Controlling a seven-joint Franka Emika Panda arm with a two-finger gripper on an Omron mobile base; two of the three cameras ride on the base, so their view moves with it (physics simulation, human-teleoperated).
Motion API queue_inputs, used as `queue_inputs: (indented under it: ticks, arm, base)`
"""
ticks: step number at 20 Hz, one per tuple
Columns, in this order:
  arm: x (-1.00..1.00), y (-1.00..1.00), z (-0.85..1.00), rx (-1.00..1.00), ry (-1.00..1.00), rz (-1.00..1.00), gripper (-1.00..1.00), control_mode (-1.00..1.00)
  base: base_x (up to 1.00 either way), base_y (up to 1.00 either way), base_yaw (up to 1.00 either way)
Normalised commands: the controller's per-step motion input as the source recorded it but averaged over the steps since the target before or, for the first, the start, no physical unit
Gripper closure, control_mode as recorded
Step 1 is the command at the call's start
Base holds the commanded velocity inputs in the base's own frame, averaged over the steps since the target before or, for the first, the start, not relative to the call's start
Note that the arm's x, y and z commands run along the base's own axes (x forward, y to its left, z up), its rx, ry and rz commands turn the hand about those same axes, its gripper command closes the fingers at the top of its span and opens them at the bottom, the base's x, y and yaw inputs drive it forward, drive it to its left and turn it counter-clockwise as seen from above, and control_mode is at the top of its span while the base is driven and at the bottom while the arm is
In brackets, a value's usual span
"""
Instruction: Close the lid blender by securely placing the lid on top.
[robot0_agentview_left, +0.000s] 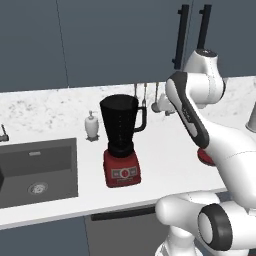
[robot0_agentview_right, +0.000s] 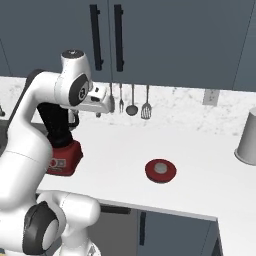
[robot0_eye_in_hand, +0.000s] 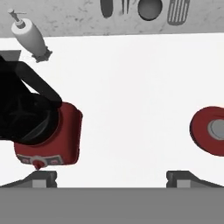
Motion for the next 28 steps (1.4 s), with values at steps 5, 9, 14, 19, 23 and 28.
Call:
queue_inputs:
  ticks: [5, 9, 14, 19, 23, 28]
  arm:
    - [0.00, 0.00, 0.00, 0.00, 0.00, 0.00, -1.00, 1.00]
    - [0.00, 0.00, 0.00, 0.00, 0.00, 0.00, -1.00, 1.00]
    - [-0.28, -0.68, -0.74, 0.09, -0.01, 0.01, -1.00, -1.00]
    - [-0.55, -0.99, -0.95, 0.11, 0.02, -0.01, -1.00, -1.00]
    - [-0.08, -0.96, -0.62, 0.06, 0.10, 0.00, -1.00, -1.00]
    - [0.00, -0.95, -0.46, 0.07, 0.06, 0.00, -1.00, -1.00]
  base:
    - [0.00, -0.26, 0.00]
    - [0.00, -0.15, 0.00]
    - [0.00, 0.00, 0.00]
    - [0.00, 0.00, 0.00]
    - [0.00, 0.00, 0.00]
    - [0.00, 0.00, 0.00]
